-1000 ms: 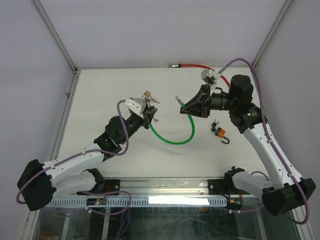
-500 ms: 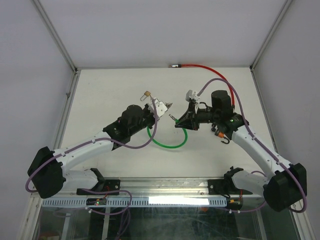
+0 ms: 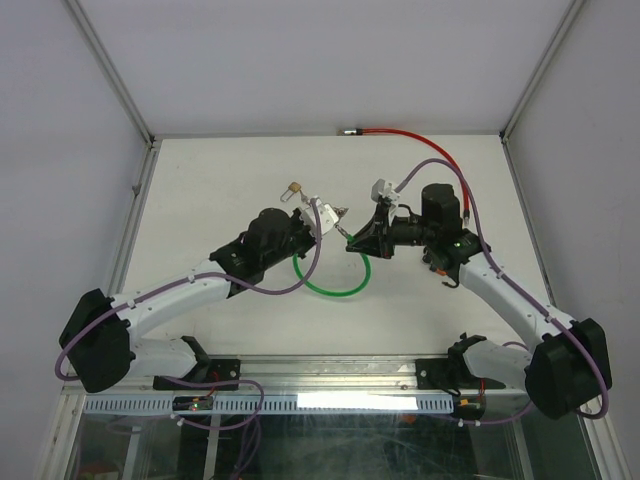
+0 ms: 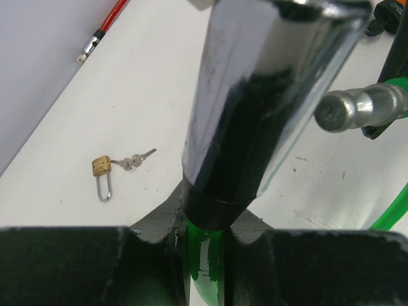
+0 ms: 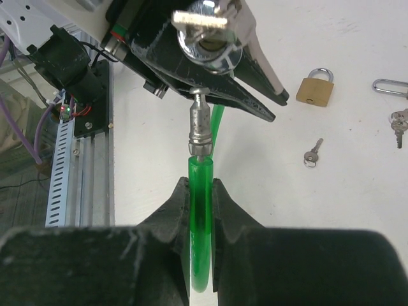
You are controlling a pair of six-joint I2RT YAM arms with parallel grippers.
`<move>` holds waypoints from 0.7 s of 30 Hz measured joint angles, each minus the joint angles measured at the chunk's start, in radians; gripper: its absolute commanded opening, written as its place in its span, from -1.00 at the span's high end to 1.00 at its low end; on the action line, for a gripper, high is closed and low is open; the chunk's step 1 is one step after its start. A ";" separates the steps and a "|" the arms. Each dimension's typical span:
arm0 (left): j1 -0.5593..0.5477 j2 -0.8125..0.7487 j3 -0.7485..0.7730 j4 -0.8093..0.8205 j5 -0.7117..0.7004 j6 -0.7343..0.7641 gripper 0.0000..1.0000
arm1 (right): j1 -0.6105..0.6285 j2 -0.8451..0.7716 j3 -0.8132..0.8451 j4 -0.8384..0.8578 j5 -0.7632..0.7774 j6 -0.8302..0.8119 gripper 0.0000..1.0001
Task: Lock with the key
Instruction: Lock the lock.
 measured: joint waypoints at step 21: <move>-0.034 0.036 0.021 -0.038 0.000 0.003 1.00 | -0.003 0.021 -0.013 0.051 -0.008 0.064 1.00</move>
